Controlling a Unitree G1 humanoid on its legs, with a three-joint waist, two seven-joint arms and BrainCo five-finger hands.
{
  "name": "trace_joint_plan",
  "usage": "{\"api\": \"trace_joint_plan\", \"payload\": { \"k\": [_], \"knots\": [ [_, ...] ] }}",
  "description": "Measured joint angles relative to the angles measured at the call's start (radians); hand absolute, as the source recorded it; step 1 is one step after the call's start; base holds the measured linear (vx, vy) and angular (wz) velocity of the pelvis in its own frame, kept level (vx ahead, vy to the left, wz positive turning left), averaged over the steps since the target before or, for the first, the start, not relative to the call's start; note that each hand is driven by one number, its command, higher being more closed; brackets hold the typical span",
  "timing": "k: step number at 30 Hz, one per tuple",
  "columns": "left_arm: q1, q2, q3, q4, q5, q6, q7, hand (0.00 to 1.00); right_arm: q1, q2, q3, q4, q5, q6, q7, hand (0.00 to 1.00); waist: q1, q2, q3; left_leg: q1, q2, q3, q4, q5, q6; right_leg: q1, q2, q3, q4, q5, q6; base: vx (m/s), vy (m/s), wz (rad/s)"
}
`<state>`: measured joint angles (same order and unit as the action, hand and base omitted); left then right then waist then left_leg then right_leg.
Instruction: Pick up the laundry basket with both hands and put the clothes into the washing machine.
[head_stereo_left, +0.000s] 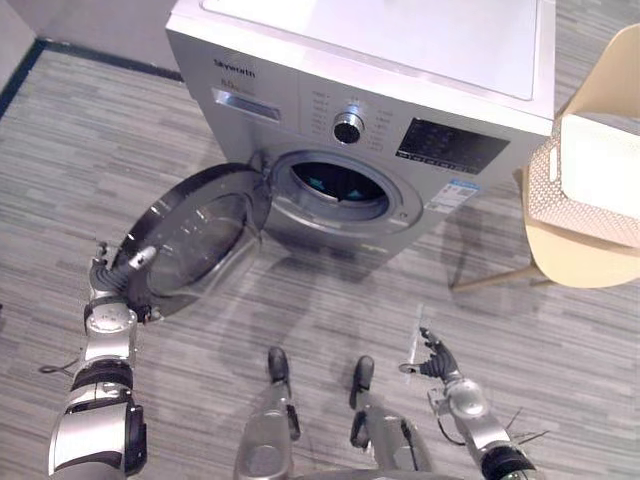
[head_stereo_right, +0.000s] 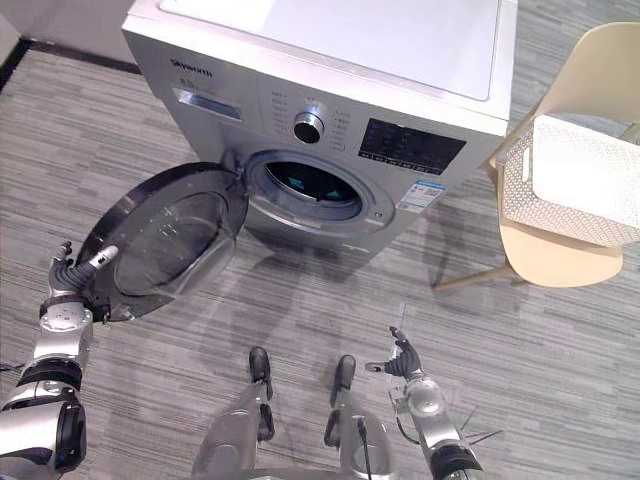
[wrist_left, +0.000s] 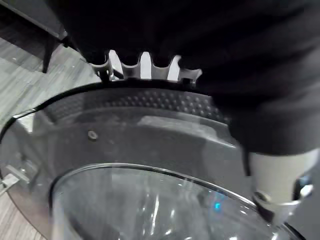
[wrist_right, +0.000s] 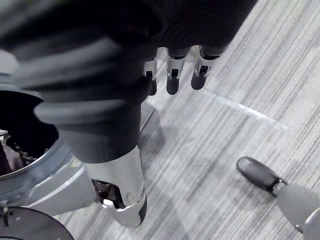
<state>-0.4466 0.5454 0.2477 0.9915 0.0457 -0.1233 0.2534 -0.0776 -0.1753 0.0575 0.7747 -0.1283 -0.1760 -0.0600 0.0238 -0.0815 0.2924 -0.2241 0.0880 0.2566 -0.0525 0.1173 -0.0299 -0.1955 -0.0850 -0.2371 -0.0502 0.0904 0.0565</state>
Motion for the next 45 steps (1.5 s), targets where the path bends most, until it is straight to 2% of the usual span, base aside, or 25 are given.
{"api": "trace_joint_plan", "payload": {
  "k": [3,6,8,9,11,12,14,17,18,20,21,22,25,26,27,28,30,31,33,36,39,41,42,43,45],
  "knots": [
    [0.028,-0.051,-0.012,-0.022,-0.034,0.001,-0.001,0.0,-0.007,0.0,0.0,-0.004,0.0,-0.002,-0.001,0.0,0.001,0.003,0.002,0.004,-0.002,0.004,-0.001,0.0,0.0,0.0,-0.003,0.005,0.005,0.0,0.0,0.01,0.006,-0.03],
    [0.119,-0.147,-0.076,-0.162,-0.063,0.005,0.013,0.0,-0.006,0.0,0.0,-0.004,-0.002,-0.002,-0.004,0.0,0.018,0.009,0.001,0.011,-0.011,0.003,-0.007,0.0,0.001,0.001,-0.012,0.004,0.015,-0.005,0.006,0.02,0.045,0.05],
    [0.22,-0.24,-0.208,-0.311,-0.087,0.004,0.007,0.0,-0.005,0.005,0.0,-0.005,-0.008,0.0,-0.005,0.0,0.021,0.023,-0.003,0.029,-0.025,-0.009,-0.023,0.002,0.001,0.015,-0.025,-0.007,0.022,-0.011,0.015,0.02,0.069,0.17],
    [0.242,-0.264,-0.239,-0.344,-0.095,0.004,0.005,0.0,-0.005,0.008,0.0,-0.006,-0.011,0.001,-0.005,0.0,0.021,0.025,-0.005,0.035,-0.03,-0.01,-0.027,0.002,0.002,0.019,-0.029,-0.008,0.025,-0.013,0.017,0.02,0.088,0.12],
    [0.294,-0.356,-0.389,-0.428,-0.097,0.005,-0.027,0.0,-0.002,0.02,0.0,-0.014,-0.021,0.004,-0.005,0.0,0.02,0.041,-0.017,0.049,-0.043,-0.01,-0.041,0.003,0.003,0.024,-0.049,-0.008,0.036,-0.021,0.03,0.03,0.089,0.07],
    [0.297,-0.375,-0.42,-0.439,-0.099,0.01,-0.03,0.0,-0.001,0.023,0.001,-0.015,-0.023,0.005,-0.005,0.0,0.019,0.045,-0.02,0.05,-0.049,-0.01,-0.041,0.003,0.003,0.024,-0.054,-0.008,0.038,-0.022,0.031,0.03,0.093,0.06],
    [0.297,-0.406,-0.548,-0.49,-0.104,0.013,-0.08,0.0,0.002,0.037,0.003,-0.015,-0.031,0.009,-0.005,0.0,0.014,0.059,-0.034,0.054,-0.058,-0.006,-0.041,-0.002,0.01,0.024,-0.064,-0.001,0.042,-0.023,0.033,0.04,0.092,-0.03],
    [0.272,-0.428,-0.659,-0.57,-0.106,0.0,-0.138,0.0,0.015,0.044,0.024,-0.015,-0.044,0.011,-0.004,0.0,-0.011,0.078,-0.064,0.072,-0.064,0.008,-0.041,-0.007,0.017,0.037,-0.069,0.01,0.038,-0.024,0.034,0.06,0.055,-0.09],
    [0.256,-0.439,-0.673,-0.569,-0.108,0.0,-0.146,0.0,0.016,0.043,0.028,-0.015,-0.044,0.012,-0.004,0.0,-0.011,0.084,-0.07,0.079,-0.065,0.019,-0.041,-0.009,0.02,0.037,-0.069,0.021,0.037,-0.024,0.034,0.06,0.039,-0.32],
    [0.199,-0.475,-0.682,-0.561,-0.119,-0.001,-0.15,0.0,0.014,0.039,0.039,-0.015,-0.044,0.013,-0.003,0.0,-0.022,0.105,-0.084,0.091,-0.067,0.051,-0.041,-0.015,0.026,0.035,-0.068,0.052,0.029,-0.017,0.041,0.05,0.025,-0.45],
    [0.12,-0.494,-0.678,-0.517,-0.126,-0.004,-0.149,0.0,0.012,0.033,0.039,-0.015,-0.044,0.019,-0.003,0.0,-0.045,0.127,-0.088,0.092,-0.069,0.069,-0.042,-0.016,0.028,0.031,-0.067,0.069,0.019,-0.008,0.043,0.04,0.017,-0.41],
    [0.08,-0.496,-0.671,-0.486,-0.126,-0.005,-0.146,0.0,0.008,0.03,0.041,-0.015,-0.044,0.026,-0.002,0.0,-0.056,0.132,-0.087,0.094,-0.067,0.08,-0.042,-0.018,0.028,0.027,-0.066,0.079,0.014,-0.003,0.042,0.02,-0.007,-0.58],
    [-0.194,-0.483,-0.533,-0.177,-0.121,-0.002,-0.122,0.0,-0.008,-0.014,0.069,-0.059,-0.044,0.028,-0.001,0.0,-0.11,0.139,-0.085,0.064,-0.056,0.17,-0.042,-0.03,0.028,-0.051,-0.055,0.168,0.011,0.027,0.042,0.0,-0.035,-0.94],
    [-0.316,-0.431,-0.474,-0.049,-0.111,0.01,-0.095,0.0,-0.014,-0.038,0.067,-0.102,-0.044,0.028,-0.001,0.0,-0.143,0.135,-0.071,0.038,-0.055,0.206,-0.042,-0.029,0.029,-0.096,-0.053,0.204,0.008,0.048,0.048,0.02,-0.022,-0.67],
    [-0.36,-0.399,-0.464,-0.011,-0.111,0.012,-0.089,0.0,-0.017,-0.048,0.065,-0.12,-0.043,0.028,-0.001,0.0,-0.154,0.13,-0.057,0.032,-0.055,0.219,-0.042,-0.026,0.033,-0.11,-0.053,0.219,0.007,0.059,0.046,0.01,-0.02,-0.81],
    [-0.451,-0.31,-0.45,0.057,-0.106,0.015,-0.077,0.0,-0.018,-0.07,0.055,-0.163,-0.04,0.026,-0.001,0.0,-0.181,0.117,-0.029,0.013,-0.053,0.251,-0.042,-0.026,0.033,-0.138,-0.049,0.251,-0.01,0.083,0.047,0.0,-0.024,-0.71],
    [-0.55,-0.181,-0.457,0.128,-0.08,0.028,-0.091,0.0,-0.019,-0.086,0.022,-0.209,-0.028,0.024,-0.001,0.0,-0.198,0.093,0.005,-0.024,-0.051,0.288,-0.042,-0.025,0.033,-0.183,-0.041,0.294,-0.039,0.119,0.045,0.0,-0.039,-0.61],
    [-0.552,-0.155,-0.471,0.161,-0.07,0.033,-0.113,0.0,-0.008,-0.087,-0.011,-0.222,-0.001,0.024,-0.003,0.0,-0.203,0.091,0.014,-0.058,-0.051,0.294,-0.042,-0.024,0.032,-0.216,-0.04,0.303,-0.048,0.131,0.045,0.0,-0.042,-0.32],
    [-0.573,-0.117,-0.449,0.162,-0.074,0.047,-0.112,0.0,0.004,-0.081,-0.033,-0.264,0.046,0.023,-0.006,0.0,-0.202,0.075,0.029,-0.113,-0.048,0.296,-0.043,-0.017,0.025,-0.275,-0.035,0.314,-0.048,0.146,0.042,-0.02,-0.036,-0.05],
    [-0.591,-0.13,-0.445,0.123,-0.075,0.061,-0.105,0.0,0.067,-0.042,-0.049,-0.369,0.079,0.01,-0.032,0.0,-0.194,0.068,0.04,-0.159,-0.037,0.281,-0.042,-0.003,0.023,-0.309,-0.031,0.288,-0.048,0.15,0.038,-0.01,-0.018,0.23],
    [-0.592,-0.199,-0.432,0.048,-0.075,0.062,-0.095,0.0,0.125,0.004,-0.049,-0.444,0.078,-0.015,-0.041,0.0,-0.155,0.068,0.04,-0.161,-0.032,0.245,-0.042,0.0,0.022,-0.291,-0.032,0.243,-0.047,0.149,0.038,0.02,0.02,0.27],
    [-0.571,-0.229,-0.43,-0.025,-0.075,0.061,-0.083,0.0,0.129,0.013,-0.053,-0.445,0.078,-0.015,-0.051,0.0,-0.146,0.068,0.04,-0.162,-0.034,0.218,-0.042,0.005,0.026,-0.276,-0.036,0.215,-0.047,0.146,0.034,0.02,0.034,0.47],
    [-0.516,-0.258,-0.43,-0.135,-0.075,0.048,-0.062,0.0,0.13,0.023,-0.053,-0.445,0.078,-0.015,-0.057,0.0,-0.142,0.068,0.04,-0.157,-0.035,0.196,-0.042,0.011,0.033,-0.255,-0.039,0.193,-0.047,0.136,0.027,0.01,0.036,0.53],
    [-0.491,-0.272,-0.431,-0.172,-0.075,0.039,-0.053,0.0,0.131,0.03,-0.053,-0.444,0.078,-0.015,-0.063,0.0,-0.138,0.068,0.04,-0.153,-0.035,0.185,-0.042,0.012,0.032,-0.247,-0.04,0.181,-0.044,0.132,0.025,0.03,0.046,0.56],
    [-0.346,-0.357,-0.432,-0.316,-0.075,0.007,-0.016,0.0,0.131,0.061,-0.047,-0.415,0.077,-0.015,-0.073,0.0,-0.107,0.068,0.039,-0.114,-0.035,0.146,-0.042,0.016,0.028,-0.197,-0.043,0.143,-0.019,0.091,0.02,0.05,0.037,0.46]
  ]
}}
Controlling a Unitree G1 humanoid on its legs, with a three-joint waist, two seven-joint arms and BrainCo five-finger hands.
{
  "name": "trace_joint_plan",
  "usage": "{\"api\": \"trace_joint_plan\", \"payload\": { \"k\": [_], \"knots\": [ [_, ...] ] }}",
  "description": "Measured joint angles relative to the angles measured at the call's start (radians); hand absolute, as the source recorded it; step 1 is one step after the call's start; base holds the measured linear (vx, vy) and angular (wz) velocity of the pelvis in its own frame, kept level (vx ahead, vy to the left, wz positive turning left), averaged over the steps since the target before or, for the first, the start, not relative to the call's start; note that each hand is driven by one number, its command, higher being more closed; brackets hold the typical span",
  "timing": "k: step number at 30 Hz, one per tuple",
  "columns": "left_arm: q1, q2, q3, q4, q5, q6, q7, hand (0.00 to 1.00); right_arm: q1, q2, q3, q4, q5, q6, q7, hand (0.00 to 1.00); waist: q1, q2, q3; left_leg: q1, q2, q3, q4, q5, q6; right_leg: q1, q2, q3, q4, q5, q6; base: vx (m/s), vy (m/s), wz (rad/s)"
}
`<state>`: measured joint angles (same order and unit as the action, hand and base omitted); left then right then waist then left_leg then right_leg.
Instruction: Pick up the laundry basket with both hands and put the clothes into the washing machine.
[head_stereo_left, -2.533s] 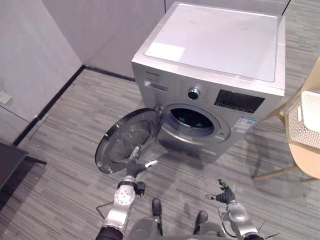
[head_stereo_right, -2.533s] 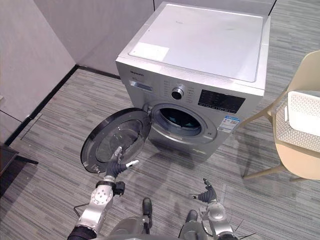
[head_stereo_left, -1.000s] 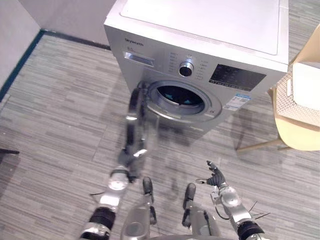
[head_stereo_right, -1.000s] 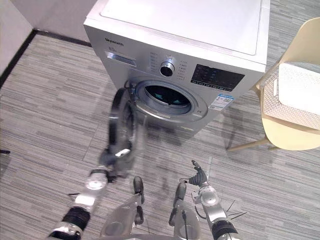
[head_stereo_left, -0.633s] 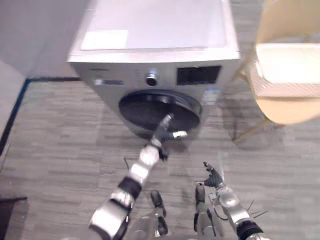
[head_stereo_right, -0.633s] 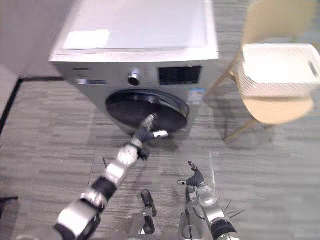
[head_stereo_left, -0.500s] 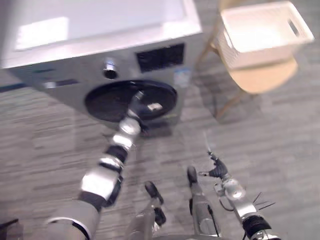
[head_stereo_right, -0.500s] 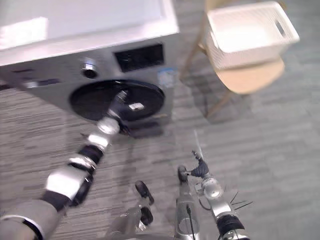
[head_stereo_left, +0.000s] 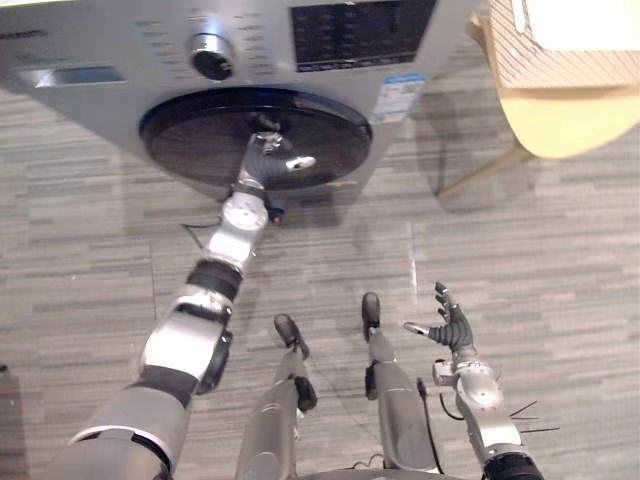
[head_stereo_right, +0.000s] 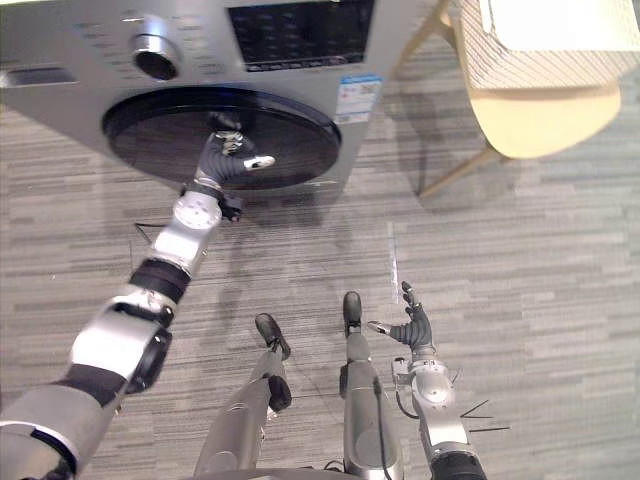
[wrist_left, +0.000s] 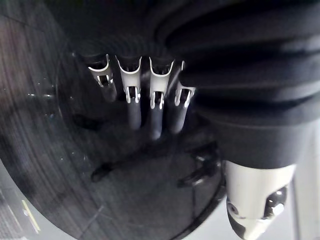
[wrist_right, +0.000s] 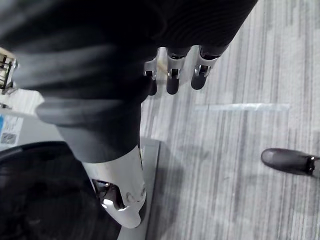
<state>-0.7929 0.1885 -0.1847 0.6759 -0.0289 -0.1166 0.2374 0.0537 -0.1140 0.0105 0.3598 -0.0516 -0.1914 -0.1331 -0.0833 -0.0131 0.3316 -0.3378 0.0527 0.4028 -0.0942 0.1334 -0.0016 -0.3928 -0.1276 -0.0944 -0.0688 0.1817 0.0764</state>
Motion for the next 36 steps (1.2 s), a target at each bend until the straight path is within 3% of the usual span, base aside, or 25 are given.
{"api": "trace_joint_plan", "payload": {
  "k": [4,10,13,17,20,21,23,24,27,29,31,32,33,35,36],
  "knots": [
    [0.274,-0.07,-0.002,-0.135,0.0,-0.02,0.032,0.0,-0.023,0.016,0.001,0.1,-0.01,0.001,-0.002,0.0,0.024,0.008,-0.007,0.062,0.001,-0.051,0.0,-0.001,-0.002,0.079,0.0,-0.055,0.029,-0.048,0.001,0.08,0.013,0.42],
    [0.691,-0.105,0.014,-0.176,-0.018,-0.027,-0.003,0.0,-0.053,0.01,-0.033,0.302,-0.04,0.007,-0.021,0.0,0.046,0.045,-0.062,0.158,-0.005,-0.129,0.0,-0.007,-0.009,0.22,-0.002,-0.135,0.029,-0.089,0.011,0.09,0.014,0.39],
    [0.823,-0.114,0.071,-0.146,-0.055,-0.049,-0.034,0.0,-0.049,0.009,-0.044,0.364,-0.041,0.007,-0.02,0.0,0.057,0.059,-0.109,0.202,-0.003,-0.167,0.0,-0.018,-0.024,0.285,0.0,-0.178,0.03,-0.115,0.013,0.04,0.01,0.41],
    [0.903,-0.141,0.181,0.029,-0.096,-0.048,-0.064,0.0,-0.028,0.006,-0.053,0.433,-0.036,0.007,-0.019,0.0,0.076,0.073,-0.146,0.223,-0.002,-0.213,0.01,-0.027,-0.029,0.352,-0.009,-0.248,0.033,-0.146,0.022,-0.01,0.022,0.44],
    [0.926,-0.141,0.223,0.106,-0.099,-0.046,-0.063,0.0,-0.006,0.005,-0.057,0.46,-0.021,0.011,-0.019,0.0,0.073,0.069,-0.152,0.208,0.0,-0.172,0.048,-0.071,-0.034,0.398,-0.018,-0.328,0.035,-0.164,0.036,0.0,0.04,0.85],
    [0.931,-0.14,0.236,0.133,-0.099,-0.046,-0.062,0.0,0.004,0.006,-0.076,0.469,-0.005,0.016,-0.019,0.0,0.074,0.064,-0.16,0.191,0.011,-0.092,0.072,-0.101,-0.028,0.409,-0.036,-0.381,0.034,-0.173,0.048,0.05,0.038,1.04],
    [0.934,-0.139,0.24,0.171,-0.099,-0.045,-0.063,0.0,0.0,0.001,-0.094,0.479,0.003,0.022,-0.02,0.0,0.076,0.069,-0.173,0.18,0.032,0.018,0.086,-0.102,-0.024,0.409,-0.052,-0.419,0.042,-0.179,0.056,0.12,0.093,0.91],
    [0.935,-0.139,0.266,0.198,-0.099,-0.045,-0.063,0.0,-0.005,-0.01,-0.095,0.481,0.003,0.024,-0.019,0.0,0.08,0.072,-0.174,0.171,0.05,0.054,0.111,-0.076,-0.004,0.416,-0.062,-0.445,0.059,-0.182,0.061,0.15,0.114,0.68],
    [0.959,-0.125,0.306,0.206,-0.099,-0.045,-0.062,0.0,-0.014,-0.002,-0.089,0.482,0.003,0.025,-0.019,0.0,0.106,0.042,-0.186,0.174,0.03,0.033,0.144,-0.092,0.024,0.447,-0.087,-0.471,0.067,-0.195,0.08,0.14,0.078,0.37],
    [0.972,-0.12,0.336,0.207,-0.099,-0.045,-0.063,0.0,-0.043,0.01,-0.088,0.482,0.002,0.025,-0.019,0.0,0.107,0.019,-0.187,0.173,0.006,0.01,0.208,-0.155,0.032,0.476,-0.124,-0.505,0.092,-0.227,0.096,0.17,0.084,0.4],
    [0.978,-0.122,0.354,0.205,-0.099,-0.045,-0.063,0.0,-0.068,0.009,-0.084,0.482,0.002,0.025,-0.018,0.0,0.13,0.006,-0.189,0.145,0.001,0.002,0.324,-0.25,0.036,0.478,-0.172,-0.51,0.185,-0.279,0.118,0.18,0.131,0.21],
    [0.983,-0.122,0.354,0.195,-0.099,-0.046,-0.063,0.0,-0.071,0.007,-0.072,0.482,0.002,0.025,-0.017,0.0,0.128,0.011,-0.19,0.122,0.006,-0.025,0.395,-0.304,0.043,0.461,-0.211,-0.509,0.308,-0.308,0.125,0.17,0.13,0.39],
    [0.985,-0.127,0.353,0.196,-0.099,-0.046,-0.063,0.0,-0.078,0.001,-0.066,0.482,0.002,0.025,-0.017,0.0,0.125,0.015,-0.19,0.115,0.008,-0.047,0.427,-0.33,0.047,0.428,-0.243,-0.497,0.431,-0.315,0.108,0.19,0.155,0.66],
    [0.991,-0.118,0.352,0.168,-0.103,-0.047,-0.062,0.0,-0.069,-0.007,-0.034,0.481,0.001,0.026,-0.016,0.0,0.124,0.028,-0.191,0.151,0.003,-0.122,0.461,-0.37,0.063,0.284,-0.286,-0.313,0.791,-0.245,0.001,0.31,0.18,0.89],
    [0.99,-0.115,0.351,0.151,-0.109,-0.047,-0.061,0.0,-0.067,-0.001,-0.019,0.481,0.001,0.025,-0.014,0.0,0.119,0.018,-0.184,0.161,-0.001,-0.161,0.468,-0.383,0.08,0.25,-0.259,-0.254,0.871,-0.292,0.023,0.34,0.083,1.11]
  ]
}}
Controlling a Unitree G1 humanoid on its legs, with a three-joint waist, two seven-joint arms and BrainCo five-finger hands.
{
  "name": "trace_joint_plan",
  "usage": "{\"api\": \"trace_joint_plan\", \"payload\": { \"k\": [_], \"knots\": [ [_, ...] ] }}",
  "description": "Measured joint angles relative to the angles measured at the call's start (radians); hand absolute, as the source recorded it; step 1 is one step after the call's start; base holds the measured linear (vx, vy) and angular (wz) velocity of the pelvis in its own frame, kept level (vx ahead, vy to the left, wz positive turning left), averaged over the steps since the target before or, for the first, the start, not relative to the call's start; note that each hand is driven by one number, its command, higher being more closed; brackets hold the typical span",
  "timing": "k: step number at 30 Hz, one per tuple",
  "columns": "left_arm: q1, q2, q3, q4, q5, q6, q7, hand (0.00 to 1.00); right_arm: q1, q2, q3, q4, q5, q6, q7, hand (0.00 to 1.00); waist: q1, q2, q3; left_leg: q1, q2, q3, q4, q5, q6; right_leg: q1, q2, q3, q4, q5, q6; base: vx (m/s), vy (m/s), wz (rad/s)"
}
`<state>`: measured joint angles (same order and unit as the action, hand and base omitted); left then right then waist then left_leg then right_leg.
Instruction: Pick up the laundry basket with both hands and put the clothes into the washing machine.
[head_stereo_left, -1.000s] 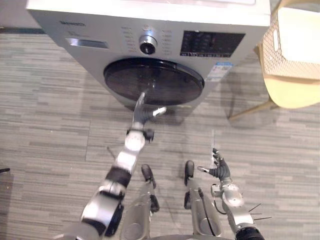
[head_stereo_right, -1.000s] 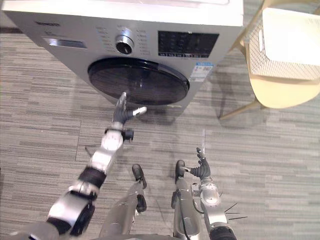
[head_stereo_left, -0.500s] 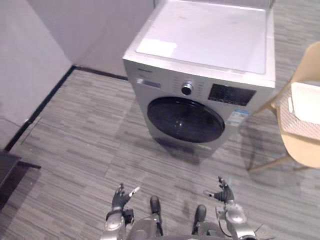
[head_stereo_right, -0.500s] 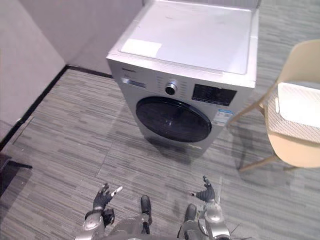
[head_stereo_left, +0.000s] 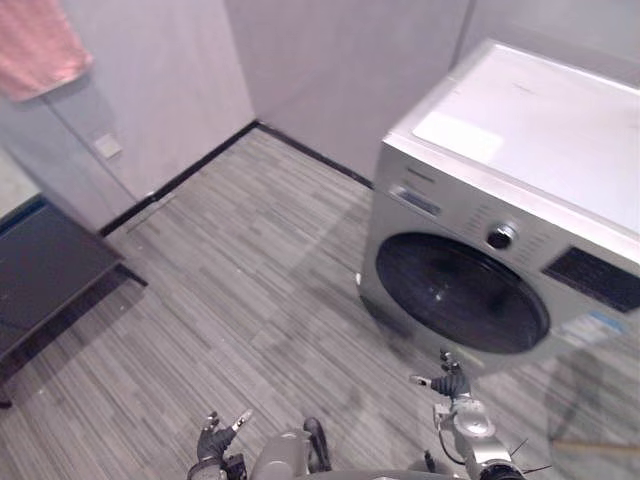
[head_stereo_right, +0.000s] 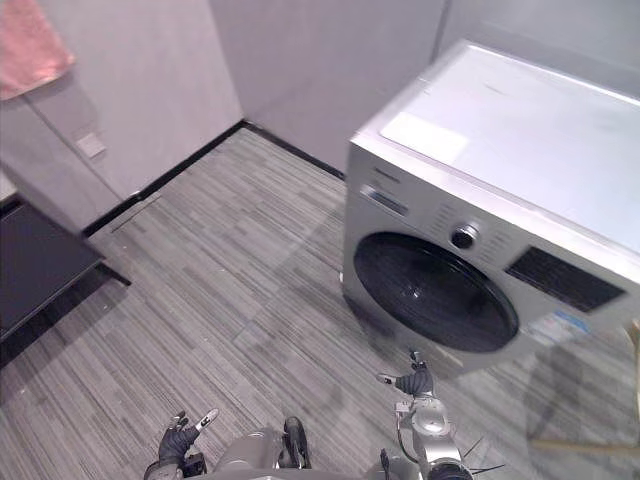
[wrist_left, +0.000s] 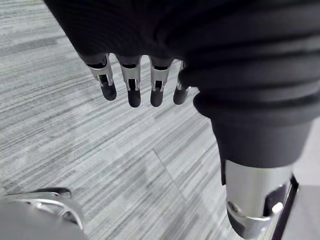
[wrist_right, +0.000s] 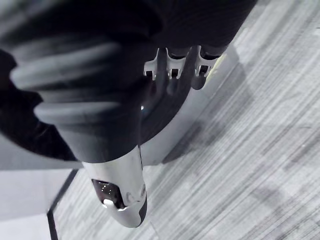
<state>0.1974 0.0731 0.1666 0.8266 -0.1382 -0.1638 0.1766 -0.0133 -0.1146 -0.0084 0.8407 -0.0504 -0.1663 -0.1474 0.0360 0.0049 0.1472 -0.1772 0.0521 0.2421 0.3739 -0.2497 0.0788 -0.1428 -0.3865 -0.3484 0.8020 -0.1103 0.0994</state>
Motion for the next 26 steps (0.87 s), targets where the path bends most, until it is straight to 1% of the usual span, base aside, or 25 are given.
{"api": "trace_joint_plan", "payload": {
  "k": [1,2,3,4,5,6,7,8,9,10,11,12,13,14,15,16,17,18,19,21,22,23,24,25,26],
  "knots": [
    [-0.006,0.01,0.001,-0.021,-0.007,-0.001,0.001,0.0,0.001,0.009,0.013,0.0,0.0,0.0,0.0,0.0,-0.005,-0.004,0.011,0.011,-0.002,-0.049,0.003,-0.011,0.005,-0.035,0.044,0.035,0.049,-0.065,-0.002,0.39,-0.006,1.42],
    [-0.011,0.015,0.001,-0.056,-0.009,-0.007,0.006,0.0,-0.001,0.017,0.019,-0.006,0.0,-0.001,0.002,0.0,-0.006,-0.019,0.013,0.03,-0.008,-0.12,0.002,-0.026,0.005,-0.091,0.112,0.05,0.038,-0.125,-0.029,0.28,-0.008,1.38],
    [-0.018,0.015,0.0,-0.06,-0.009,-0.01,0.006,0.0,0.0,0.016,0.019,-0.013,0.001,-0.002,0.003,0.0,-0.008,-0.021,0.014,0.038,-0.011,-0.145,0.0,-0.032,0.002,-0.111,0.13,0.052,0.013,-0.136,-0.035,0.43,-0.033,1.46],
    [-0.024,0.017,-0.002,-0.064,-0.009,-0.014,0.007,0.0,0.002,0.012,0.019,-0.032,0.001,-0.003,0.002,0.0,-0.016,-0.021,0.016,0.049,-0.023,-0.191,-0.004,-0.04,0.0,-0.15,0.158,0.062,-0.052,-0.14,-0.035,0.3,-0.04,1.19],
    [-0.035,0.013,-0.009,-0.065,-0.009,-0.018,0.007,0.0,0.003,0.008,0.019,-0.044,0.001,-0.004,0.002,0.0,-0.025,-0.02,0.016,0.056,-0.034,-0.227,-0.005,-0.047,-0.002,-0.185,0.179,0.089,-0.113,-0.141,-0.027,0.57,-0.11,1.71],
    [-0.056,0.007,-0.026,-0.065,-0.009,-0.02,0.008,0.0,0.004,0.0,0.018,-0.054,0.001,-0.005,0.002,0.0,-0.027,-0.017,0.026,0.084,-0.053,-0.291,-0.007,-0.055,-0.015,-0.235,0.218,0.18,-0.268,-0.114,0.011,0.44,-0.127,1.67],
    [-0.065,0.008,-0.04,-0.065,-0.009,-0.02,0.01,0.0,0.006,-0.005,0.018,-0.053,0.001,-0.005,0.002,0.0,-0.028,-0.016,0.028,0.098,-0.062,-0.329,-0.007,-0.064,-0.026,-0.245,0.232,0.226,-0.36,-0.078,0.024,0.47,-0.163,1.79],
    [-0.072,0.007,-0.048,-0.065,-0.009,-0.022,0.013,0.0,0.008,-0.008,0.018,-0.052,0.001,-0.003,0.002,0.0,-0.027,-0.016,0.034,0.121,-0.069,-0.368,-0.007,-0.075,-0.043,-0.246,0.237,0.266,-0.458,-0.038,0.025,0.5,-0.294,1.89],
    [-0.074,0.008,-0.051,-0.066,-0.009,-0.034,0.022,0.0,0.016,-0.008,0.019,-0.052,0.0,-0.002,0.004,0.0,-0.027,-0.024,0.034,0.155,-0.069,-0.415,-0.006,-0.102,-0.081,-0.245,0.24,0.306,-0.5,0.069,0.002,0.5,-0.335,1.77],
    [-0.07,0.012,-0.051,-0.067,-0.009,-0.041,0.021,0.0,0.022,-0.009,0.019,-0.052,0.001,-0.002,0.005,0.0,-0.03,-0.029,0.028,0.167,-0.067,-0.436,-0.002,-0.112,-0.097,-0.238,0.238,0.302,-0.469,0.12,-0.017,0.63,-0.421,1.64],
    [-0.066,-0.001,-0.05,-0.063,-0.008,-0.044,0.023,0.0,0.021,-0.022,0.019,-0.045,0.001,-0.001,0.013,0.0,-0.027,0.004,0.027,0.175,-0.037,-0.454,0.025,-0.118,-0.114,-0.244,0.245,0.265,-0.403,0.112,-0.015,0.43,-0.276,0.87],
    [-0.064,-0.005,-0.048,-0.063,-0.008,-0.045,0.022,0.0,0.012,-0.024,0.018,-0.047,0.001,-0.001,0.016,0.0,-0.019,0.014,0.027,0.154,-0.016,-0.446,0.062,-0.107,-0.133,-0.241,0.251,0.247,-0.391,0.084,-0.03,0.5,-0.349,0.68],
    [-0.058,-0.02,-0.04,-0.06,-0.008,-0.041,0.022,0.0,-0.016,-0.022,0.021,-0.049,0.001,-0.001,0.019,0.0,-0.018,0.028,0.034,0.093,0.024,-0.383,0.175,-0.064,-0.195,-0.223,0.27,0.219,-0.391,0.052,-0.055,0.45,-0.345,0.32],
    [-0.048,-0.031,-0.028,-0.057,-0.008,-0.039,0.022,0.0,-0.026,-0.018,0.029,-0.05,0.001,0.0,0.02,0.0,-0.016,0.039,0.037,0.05,0.072,-0.304,0.282,-0.006,-0.198,-0.176,0.3,0.2,-0.423,0.041,-0.073,0.45,-0.346,0.23],
    [-0.044,-0.035,-0.028,-0.056,-0.008,-0.039,0.02,0.0,-0.025,-0.012,0.032,-0.051,0.001,0.0,0.02,0.0,-0.015,0.036,0.041,0.027,0.106,-0.257,0.341,0.015,-0.19,-0.139,0.312,0.196,-0.451,0.038,-0.086,0.44,-0.29,0.11],
    [-0.039,-0.038,-0.029,-0.052,-0.008,-0.039,0.018,0.0,-0.019,0.006,0.036,-0.053,0.001,0.0,0.02,0.0,-0.009,0.024,0.049,0.017,0.15,-0.169,0.406,0.001,-0.179,-0.057,0.325,0.178,-0.505,0.036,-0.098,0.4,-0.241,0.23],
    [-0.052,-0.041,-0.03,-0.052,-0.008,-0.039,0.015,0.0,-0.016,0.012,0.03,-0.058,0.003,-0.001,0.019,0.0,-0.012,0.01,0.052,0.015,0.161,-0.113,0.401,-0.005,-0.171,0.0,0.321,0.155,-0.543,0.037,-0.102,0.37,-0.221,0.33],
    [-0.062,-0.043,-0.033,-0.053,-0.008,-0.04,0.012,0.0,-0.006,0.009,0.022,-0.06,0.003,-0.001,0.019,0.0,-0.016,0.002,0.054,0.011,0.159,-0.088,0.372,-0.006,-0.169,0.031,0.316,0.143,-0.566,0.037,-0.102,0.31,-0.17,0.47],
    [-0.075,-0.043,-0.043,-0.056,-0.007,-0.042,0.0,0.0,0.0,0.004,0.009,-0.064,0.003,-0.002,0.019,0.0,-0.021,0.001,0.055,-0.009,0.156,-0.065,0.305,-0.006,-0.169,0.065,0.312,0.12,-0.598,0.037,-0.102,0.28,-0.104,0.48],
    [-0.1,-0.042,-0.046,-0.056,-0.005,-0.042,-0.002,0.0,0.001,-0.007,0.006,-0.064,0.001,-0.001,0.018,0.0,-0.02,0.005,0.053,-0.04,0.155,-0.05,0.171,-0.002,-0.174,0.09,0.31,0.087,-0.63,0.038,-0.101,0.23,-0.026,0.46],
    [-0.111,-0.038,-0.046,-0.053,-0.002,-0.041,-0.003,0.0,0.01,-0.009,0.003,-0.063,0.0,-0.001,0.018,0.0,-0.022,0.009,0.052,-0.045,0.147,-0.05,0.034,0.033,-0.192,0.101,0.307,0.06,-0.634,0.036,-0.098,0.16,0.075,0.48],
    [-0.113,-0.036,-0.049,-0.052,0.015,-0.04,-0.003,0.0,0.021,-0.015,-0.012,-0.064,0.0,-0.001,0.018,0.0,-0.023,0.024,0.047,-0.033,0.14,-0.052,-0.092,0.181,-0.185,0.119,0.317,0.043,-0.641,0.028,-0.083,0.17,0.107,0.46],
    [-0.111,-0.033,-0.051,-0.051,0.023,-0.04,-0.004,0.0,0.028,-0.02,-0.016,-0.061,-0.002,-0.001,0.018,0.0,-0.021,0.031,0.044,-0.026,0.14,-0.052,-0.121,0.222,-0.158,0.135,0.323,0.04,-0.645,0.015,-0.066,0.15,0.119,0.45],
    [-0.114,-0.015,-0.056,-0.041,0.026,-0.039,-0.004,0.0,0.034,-0.006,-0.023,-0.056,-0.002,0.001,0.017,0.0,-0.022,0.015,0.042,-0.006,0.123,-0.056,-0.14,0.22,-0.15,0.151,0.308,0.038,-0.65,0.005,-0.051,0.14,0.152,0.38],
    [-0.107,0.007,-0.06,-0.041,0.026,-0.039,-0.005,0.0,0.047,0.005,-0.023,-0.056,-0.011,0.001,0.018,0.0,-0.017,-0.005,0.036,0.016,0.093,-0.058,-0.174,0.226,-0.149,0.156,0.279,0.032,-0.641,-0.001,-0.041,0.1,0.116,0.32]
  ]
}}
